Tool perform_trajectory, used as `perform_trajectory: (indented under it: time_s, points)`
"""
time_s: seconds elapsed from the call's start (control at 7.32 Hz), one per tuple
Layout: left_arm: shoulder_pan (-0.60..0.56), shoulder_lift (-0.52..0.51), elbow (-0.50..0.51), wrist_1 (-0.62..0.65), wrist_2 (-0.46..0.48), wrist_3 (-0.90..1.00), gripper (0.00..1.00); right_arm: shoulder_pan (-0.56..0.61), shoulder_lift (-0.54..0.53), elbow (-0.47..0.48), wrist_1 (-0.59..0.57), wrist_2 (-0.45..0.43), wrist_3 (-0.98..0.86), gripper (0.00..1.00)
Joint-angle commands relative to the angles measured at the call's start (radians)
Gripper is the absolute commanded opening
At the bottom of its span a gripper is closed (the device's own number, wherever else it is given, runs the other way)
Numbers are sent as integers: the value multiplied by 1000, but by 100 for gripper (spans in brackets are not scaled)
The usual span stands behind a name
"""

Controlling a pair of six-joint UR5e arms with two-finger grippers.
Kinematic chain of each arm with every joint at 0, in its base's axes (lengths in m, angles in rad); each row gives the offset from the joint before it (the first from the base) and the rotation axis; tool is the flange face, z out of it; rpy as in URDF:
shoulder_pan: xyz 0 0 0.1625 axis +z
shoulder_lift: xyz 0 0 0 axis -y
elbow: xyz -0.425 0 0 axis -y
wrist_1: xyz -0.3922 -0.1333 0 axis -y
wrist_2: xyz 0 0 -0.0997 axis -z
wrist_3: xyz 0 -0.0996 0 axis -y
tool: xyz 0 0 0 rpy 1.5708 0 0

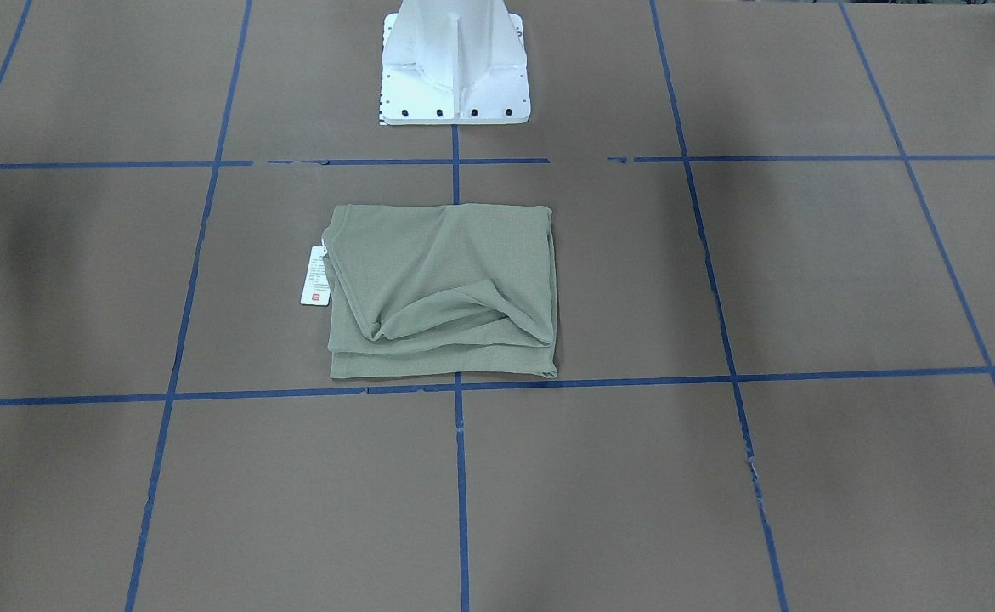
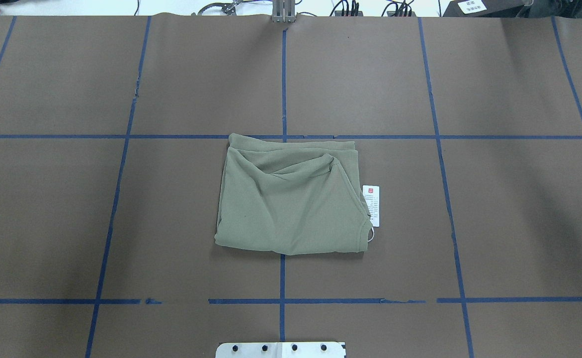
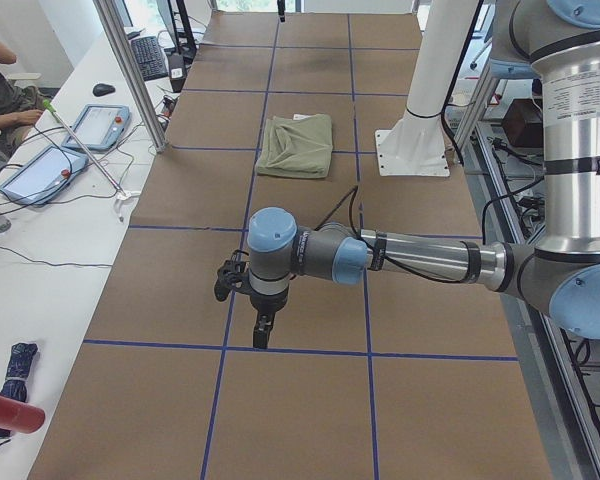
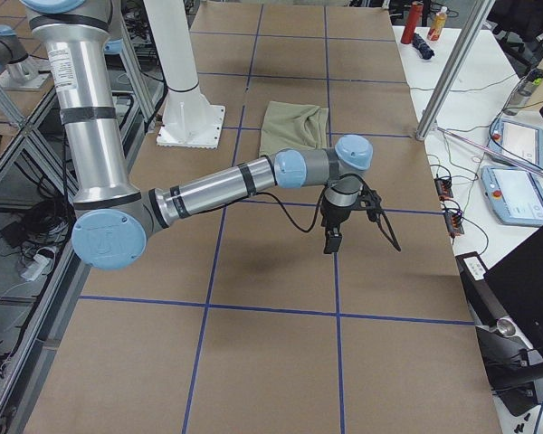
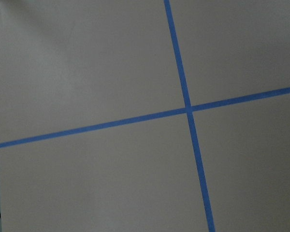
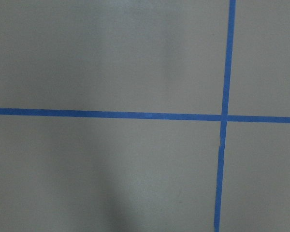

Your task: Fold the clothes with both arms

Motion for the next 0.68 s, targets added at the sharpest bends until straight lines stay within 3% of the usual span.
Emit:
perform_trajectory:
  time_s: [0.0, 0.55]
  points:
    - [0, 1, 18, 59, -40, 122, 100, 89, -71, -50, 49, 78, -70, 100]
    - [0, -1, 41, 60, -34, 123, 100, 182, -137, -171, 158, 73, -172, 100]
